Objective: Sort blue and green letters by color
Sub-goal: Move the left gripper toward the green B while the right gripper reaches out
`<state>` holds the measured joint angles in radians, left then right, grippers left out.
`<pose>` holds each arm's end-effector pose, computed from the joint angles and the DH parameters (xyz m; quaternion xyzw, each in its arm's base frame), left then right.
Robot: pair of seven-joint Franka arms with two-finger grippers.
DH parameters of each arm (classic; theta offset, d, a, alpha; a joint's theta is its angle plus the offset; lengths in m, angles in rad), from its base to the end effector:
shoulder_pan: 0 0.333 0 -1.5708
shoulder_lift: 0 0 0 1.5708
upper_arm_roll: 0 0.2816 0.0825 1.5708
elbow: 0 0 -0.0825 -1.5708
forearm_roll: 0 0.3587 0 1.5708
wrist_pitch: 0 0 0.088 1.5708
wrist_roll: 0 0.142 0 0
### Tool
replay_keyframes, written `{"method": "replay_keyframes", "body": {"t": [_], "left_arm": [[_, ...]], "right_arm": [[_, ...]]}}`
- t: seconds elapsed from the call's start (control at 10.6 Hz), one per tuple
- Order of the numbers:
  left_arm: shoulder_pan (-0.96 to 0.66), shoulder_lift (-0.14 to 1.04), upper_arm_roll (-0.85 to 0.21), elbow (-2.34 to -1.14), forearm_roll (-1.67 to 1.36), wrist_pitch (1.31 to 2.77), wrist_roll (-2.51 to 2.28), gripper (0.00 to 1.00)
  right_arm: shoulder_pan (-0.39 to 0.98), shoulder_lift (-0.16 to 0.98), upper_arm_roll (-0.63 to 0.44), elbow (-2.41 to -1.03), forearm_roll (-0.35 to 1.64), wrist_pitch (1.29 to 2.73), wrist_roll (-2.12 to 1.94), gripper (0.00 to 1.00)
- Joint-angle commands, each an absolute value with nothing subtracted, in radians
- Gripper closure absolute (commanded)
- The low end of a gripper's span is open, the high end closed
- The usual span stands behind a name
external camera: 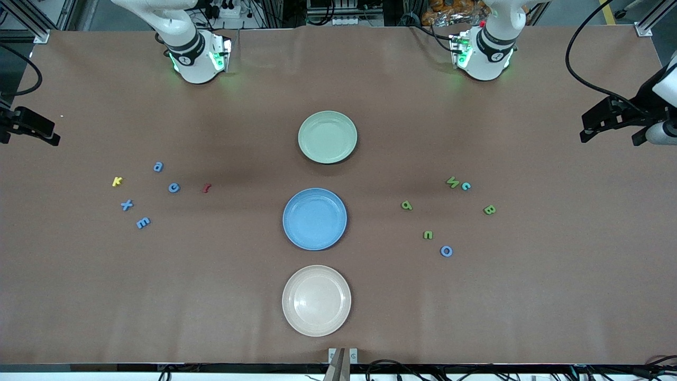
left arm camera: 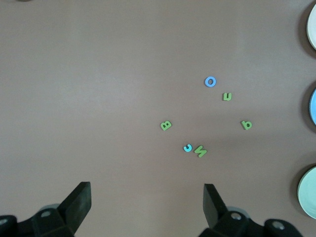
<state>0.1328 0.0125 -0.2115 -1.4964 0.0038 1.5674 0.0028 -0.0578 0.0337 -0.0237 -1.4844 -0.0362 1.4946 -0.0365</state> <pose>0.5334 -0.0409 0.5816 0.9987 -0.0406 0.0294 0.0005 0.5282 -0.0483 0.5690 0.9995 -0.0237 -0.0128 0.0177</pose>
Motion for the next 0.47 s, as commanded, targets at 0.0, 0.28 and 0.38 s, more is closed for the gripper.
{"method": "replay_keyframes", "body": {"t": [0.0, 0.28, 0.38], "left_arm": [[0.129, -0.003, -0.207, -1.5, 0.0, 1.555, -0.011, 0.0], [0.126, 0.015, -0.207, -1.514, -0.003, 1.562, -0.005, 0.0], [0.126, 0.04, -0.218, -1.525, -0.002, 1.578, -0.017, 0.0]], "right_arm": [[-0.064, 0.026, -0.021, -1.479, -0.032, 1.493, -0.04, 0.0], [-0.064, 0.028, -0.021, -1.479, -0.032, 1.494, -0.04, 0.0], [-0.064, 0.028, -0.021, -1.479, -0.032, 1.494, -0.04, 0.0]]}}
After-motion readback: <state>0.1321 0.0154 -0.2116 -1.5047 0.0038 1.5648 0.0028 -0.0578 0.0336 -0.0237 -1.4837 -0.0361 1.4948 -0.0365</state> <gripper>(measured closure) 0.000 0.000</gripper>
